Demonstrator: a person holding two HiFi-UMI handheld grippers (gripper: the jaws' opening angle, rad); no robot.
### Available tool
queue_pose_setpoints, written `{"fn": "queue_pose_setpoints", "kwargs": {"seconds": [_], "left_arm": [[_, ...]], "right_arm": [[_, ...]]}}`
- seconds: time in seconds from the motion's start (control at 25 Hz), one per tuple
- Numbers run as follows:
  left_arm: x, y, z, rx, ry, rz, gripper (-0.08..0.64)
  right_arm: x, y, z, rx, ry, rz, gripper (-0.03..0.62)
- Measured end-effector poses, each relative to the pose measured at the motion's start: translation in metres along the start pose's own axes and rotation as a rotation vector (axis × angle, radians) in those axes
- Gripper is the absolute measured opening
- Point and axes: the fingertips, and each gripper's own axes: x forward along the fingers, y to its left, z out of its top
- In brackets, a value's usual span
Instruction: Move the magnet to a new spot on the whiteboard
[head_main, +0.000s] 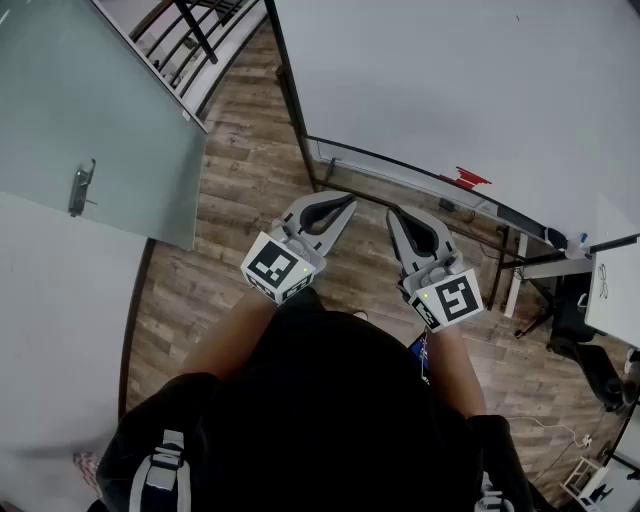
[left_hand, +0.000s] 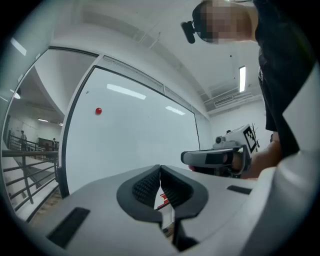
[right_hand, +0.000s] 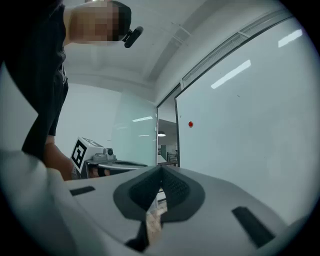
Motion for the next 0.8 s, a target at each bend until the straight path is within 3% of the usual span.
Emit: {"fn": "queue_pose_setpoints", "kwargs": {"seconds": [0.8], "left_arm": [[-0.001,-0.021,-0.003,0.005,0.028,0.006,0.005]], "right_arm": [[-0.011,0.000,-0.001,0.057,-0.010,0.063,0.000]]}}
